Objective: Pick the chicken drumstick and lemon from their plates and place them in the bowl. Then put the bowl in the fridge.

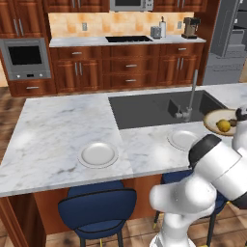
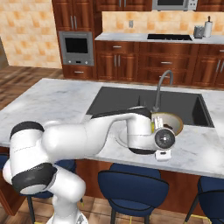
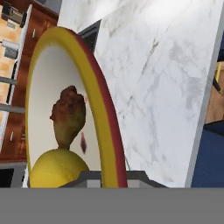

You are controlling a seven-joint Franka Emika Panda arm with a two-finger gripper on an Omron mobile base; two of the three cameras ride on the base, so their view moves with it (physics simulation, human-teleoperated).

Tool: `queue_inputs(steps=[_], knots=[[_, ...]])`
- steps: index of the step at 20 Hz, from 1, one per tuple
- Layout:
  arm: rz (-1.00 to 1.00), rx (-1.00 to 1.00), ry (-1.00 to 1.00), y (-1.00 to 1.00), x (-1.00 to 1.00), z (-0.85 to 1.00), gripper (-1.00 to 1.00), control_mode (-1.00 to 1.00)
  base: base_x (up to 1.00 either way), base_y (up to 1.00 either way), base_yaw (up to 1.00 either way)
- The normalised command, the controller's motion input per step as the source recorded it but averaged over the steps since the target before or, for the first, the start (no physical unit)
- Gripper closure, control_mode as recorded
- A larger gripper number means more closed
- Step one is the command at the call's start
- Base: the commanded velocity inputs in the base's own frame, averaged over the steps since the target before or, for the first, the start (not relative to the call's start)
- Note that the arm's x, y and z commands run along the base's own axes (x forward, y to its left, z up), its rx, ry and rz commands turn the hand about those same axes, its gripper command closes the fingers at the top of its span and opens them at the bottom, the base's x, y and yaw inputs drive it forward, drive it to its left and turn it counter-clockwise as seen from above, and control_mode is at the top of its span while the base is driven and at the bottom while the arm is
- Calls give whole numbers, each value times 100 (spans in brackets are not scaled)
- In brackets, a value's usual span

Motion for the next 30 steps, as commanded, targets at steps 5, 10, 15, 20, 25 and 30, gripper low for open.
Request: queue_inputs(steps=[5,10,15,20,25,30], knots=[[-5,-4,2,62,-22,27,100,-100,0,0,0],[-16,-3,0,68,-19,15,100,-100,0,0,0],[-22,0,0,65,-11,14,100,-100,0,0,0],[-18,4,0,64,-15,15,100,-100,0,0,0],[-15,6,0,63,-11,12,100,-100,0,0,0],[-12,11,0,64,-12,9,100,-100,0,0,0]])
